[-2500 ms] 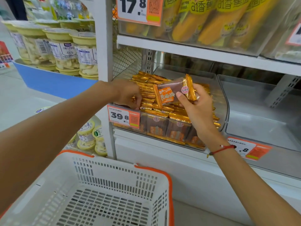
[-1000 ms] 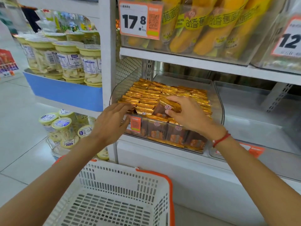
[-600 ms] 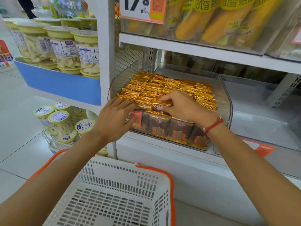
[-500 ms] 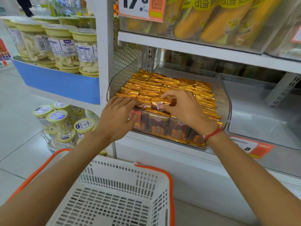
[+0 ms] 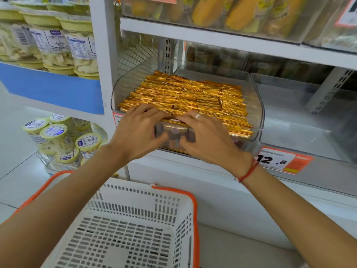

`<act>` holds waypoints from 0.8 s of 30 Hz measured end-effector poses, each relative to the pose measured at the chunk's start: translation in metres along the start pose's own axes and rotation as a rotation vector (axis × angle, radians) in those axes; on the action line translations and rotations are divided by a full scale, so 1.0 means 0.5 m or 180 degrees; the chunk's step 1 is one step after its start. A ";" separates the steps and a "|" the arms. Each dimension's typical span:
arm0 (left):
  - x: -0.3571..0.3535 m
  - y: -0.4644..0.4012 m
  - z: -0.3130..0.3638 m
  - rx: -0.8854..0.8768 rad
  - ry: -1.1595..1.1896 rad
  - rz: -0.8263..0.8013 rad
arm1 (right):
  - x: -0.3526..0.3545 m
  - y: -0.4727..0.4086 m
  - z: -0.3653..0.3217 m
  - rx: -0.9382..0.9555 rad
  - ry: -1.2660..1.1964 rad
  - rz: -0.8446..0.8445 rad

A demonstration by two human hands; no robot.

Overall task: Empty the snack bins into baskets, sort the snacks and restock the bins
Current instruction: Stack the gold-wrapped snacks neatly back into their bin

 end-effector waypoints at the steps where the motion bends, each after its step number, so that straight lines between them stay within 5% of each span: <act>1: -0.005 0.007 -0.004 0.0041 -0.0022 -0.0005 | -0.005 -0.002 -0.001 -0.0050 -0.0007 0.0055; 10: -0.038 -0.002 0.008 0.0438 0.0043 -0.0006 | -0.011 -0.004 0.013 -0.0207 0.0167 -0.0012; 19: -0.006 -0.007 0.046 0.0528 -0.0295 -0.0663 | -0.007 0.006 0.016 -0.0165 0.0344 -0.0585; 24: 0.049 0.037 0.072 0.0505 -0.0166 -0.0111 | 0.057 0.134 0.003 -0.0262 -0.0415 0.0198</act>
Point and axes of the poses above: each hand's wrist, its own y-axis away from the middle knuckle, its own x-axis out of the back of the hand, z = x × y, the point moved 5 cm from there along -y, towards the middle knuckle, and after that the axes turned 14 degrees about -y, right-handed, at the moved point
